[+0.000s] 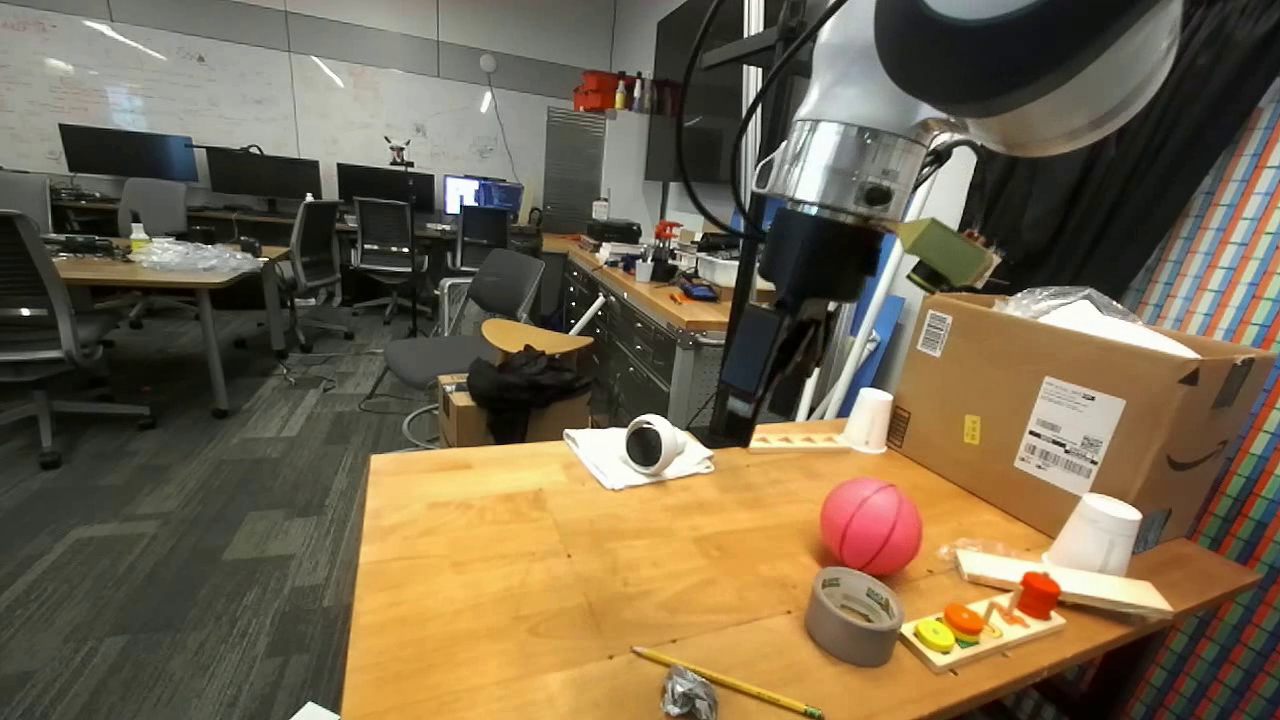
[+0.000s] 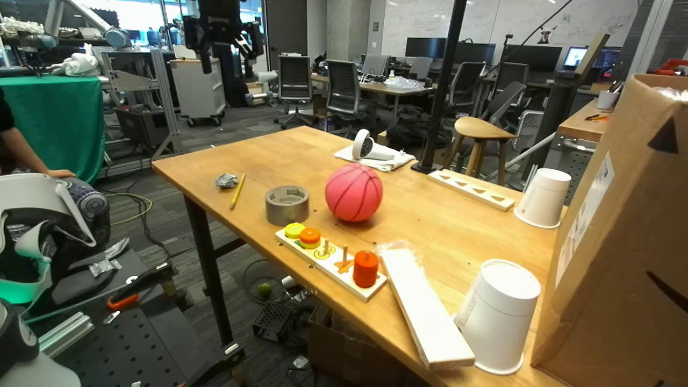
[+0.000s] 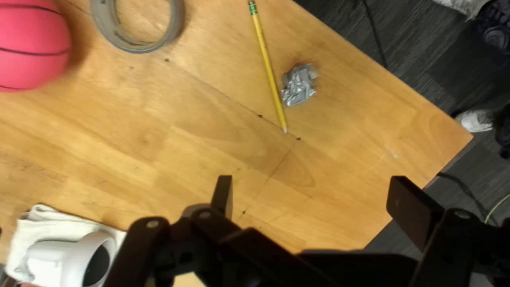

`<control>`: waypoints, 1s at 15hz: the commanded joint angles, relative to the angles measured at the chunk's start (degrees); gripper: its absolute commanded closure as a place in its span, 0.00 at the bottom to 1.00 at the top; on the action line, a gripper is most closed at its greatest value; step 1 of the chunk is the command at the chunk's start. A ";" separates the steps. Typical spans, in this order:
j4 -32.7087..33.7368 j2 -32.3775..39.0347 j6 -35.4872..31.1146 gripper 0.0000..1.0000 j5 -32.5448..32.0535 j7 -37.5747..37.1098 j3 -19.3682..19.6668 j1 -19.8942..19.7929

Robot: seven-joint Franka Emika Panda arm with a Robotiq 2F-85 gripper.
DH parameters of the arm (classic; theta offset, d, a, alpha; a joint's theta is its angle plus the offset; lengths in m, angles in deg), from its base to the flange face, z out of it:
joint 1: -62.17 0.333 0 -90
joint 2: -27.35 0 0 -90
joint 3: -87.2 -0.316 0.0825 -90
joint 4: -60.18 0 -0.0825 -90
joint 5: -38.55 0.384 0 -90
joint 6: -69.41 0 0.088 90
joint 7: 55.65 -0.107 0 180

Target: Move the ball to the right

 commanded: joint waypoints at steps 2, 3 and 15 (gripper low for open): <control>-1.97 1.64 -0.56 0.00 1.53 -3.02 -1.27 2.14; -2.49 1.89 -0.25 0.00 1.49 -3.53 -1.28 2.21; -7.42 4.20 -3.43 0.00 2.93 -1.25 2.02 0.48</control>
